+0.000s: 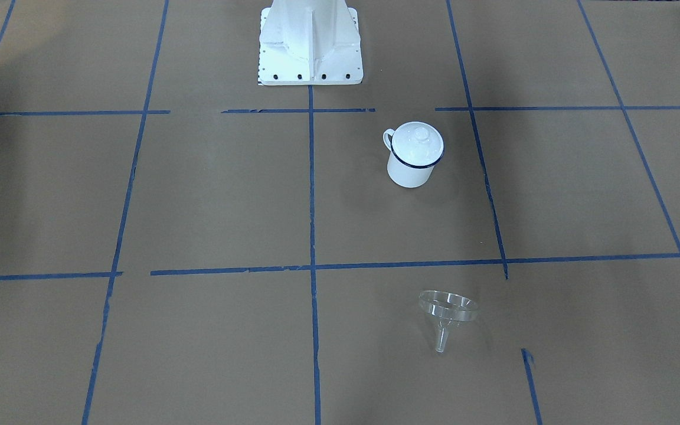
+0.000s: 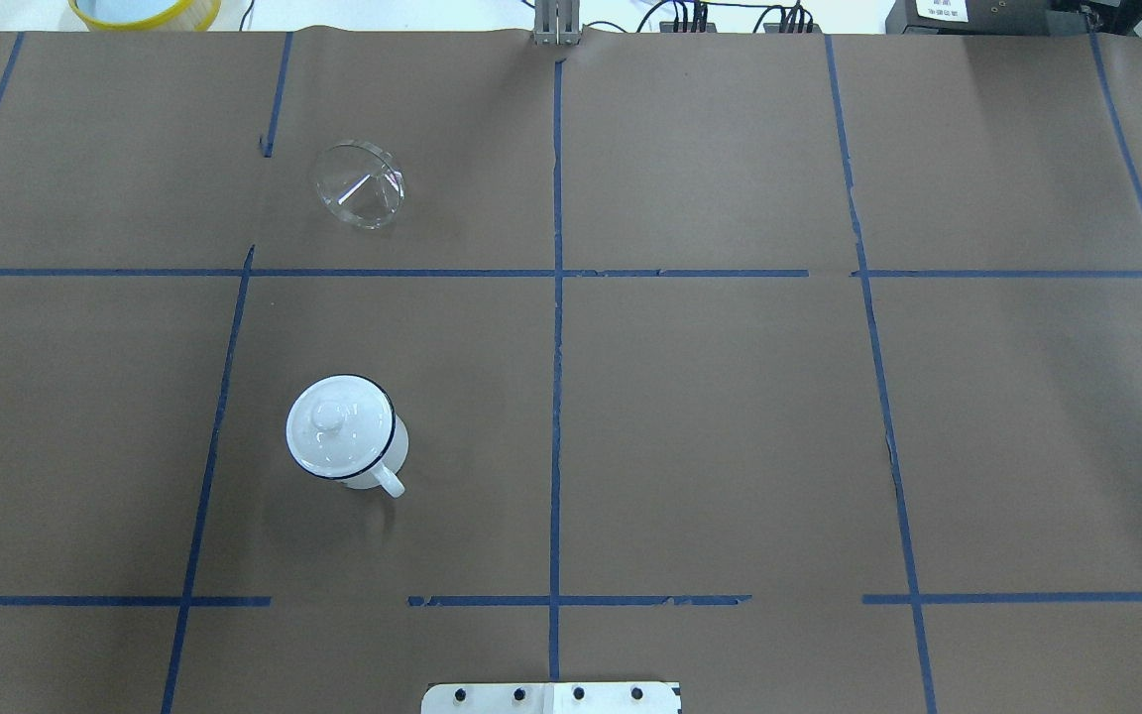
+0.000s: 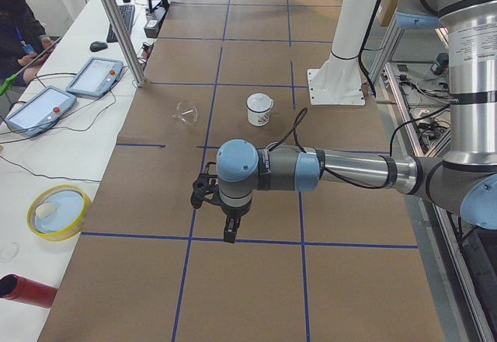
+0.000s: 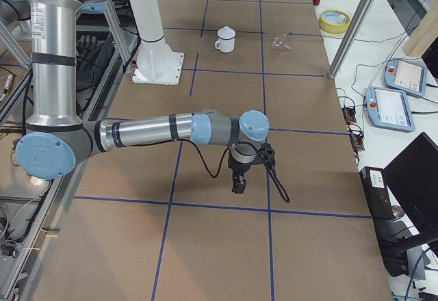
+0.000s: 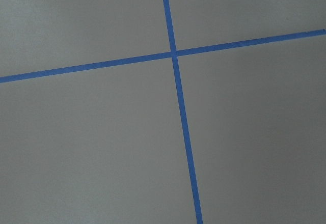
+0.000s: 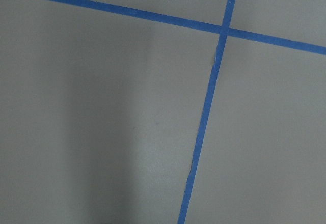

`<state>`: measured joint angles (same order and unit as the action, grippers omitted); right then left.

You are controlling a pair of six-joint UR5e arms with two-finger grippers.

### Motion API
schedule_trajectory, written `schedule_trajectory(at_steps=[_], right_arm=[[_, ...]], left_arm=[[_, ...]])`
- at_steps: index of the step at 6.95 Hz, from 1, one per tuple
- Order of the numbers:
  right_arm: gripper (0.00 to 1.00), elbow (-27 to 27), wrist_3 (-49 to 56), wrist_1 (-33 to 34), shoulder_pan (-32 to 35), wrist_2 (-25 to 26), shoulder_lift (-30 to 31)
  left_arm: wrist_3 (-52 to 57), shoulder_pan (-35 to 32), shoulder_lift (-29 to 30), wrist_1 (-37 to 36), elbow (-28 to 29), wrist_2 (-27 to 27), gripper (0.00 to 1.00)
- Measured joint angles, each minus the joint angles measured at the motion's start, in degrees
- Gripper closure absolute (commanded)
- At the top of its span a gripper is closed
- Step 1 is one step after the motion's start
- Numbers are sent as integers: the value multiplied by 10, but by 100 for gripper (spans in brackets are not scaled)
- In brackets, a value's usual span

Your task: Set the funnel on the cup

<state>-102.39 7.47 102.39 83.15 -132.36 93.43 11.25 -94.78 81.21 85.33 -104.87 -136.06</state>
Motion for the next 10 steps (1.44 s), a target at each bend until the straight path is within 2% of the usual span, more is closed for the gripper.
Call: schedule_trajectory(at_steps=[4,5,7,10], right_arm=[[0,0,0,0,0,0,0],[0,0,0,0,0,0,0],[0,1,0,0,0,0,0],[0,1,0,0,0,0,0]], left_arm=[[-1,1,6,-1,-5,-2,0],[-3,2,23,0,-8,-4,0],[-9,3,95,9,-4,-3,0],[-93,9,127,112,3,-13,0]])
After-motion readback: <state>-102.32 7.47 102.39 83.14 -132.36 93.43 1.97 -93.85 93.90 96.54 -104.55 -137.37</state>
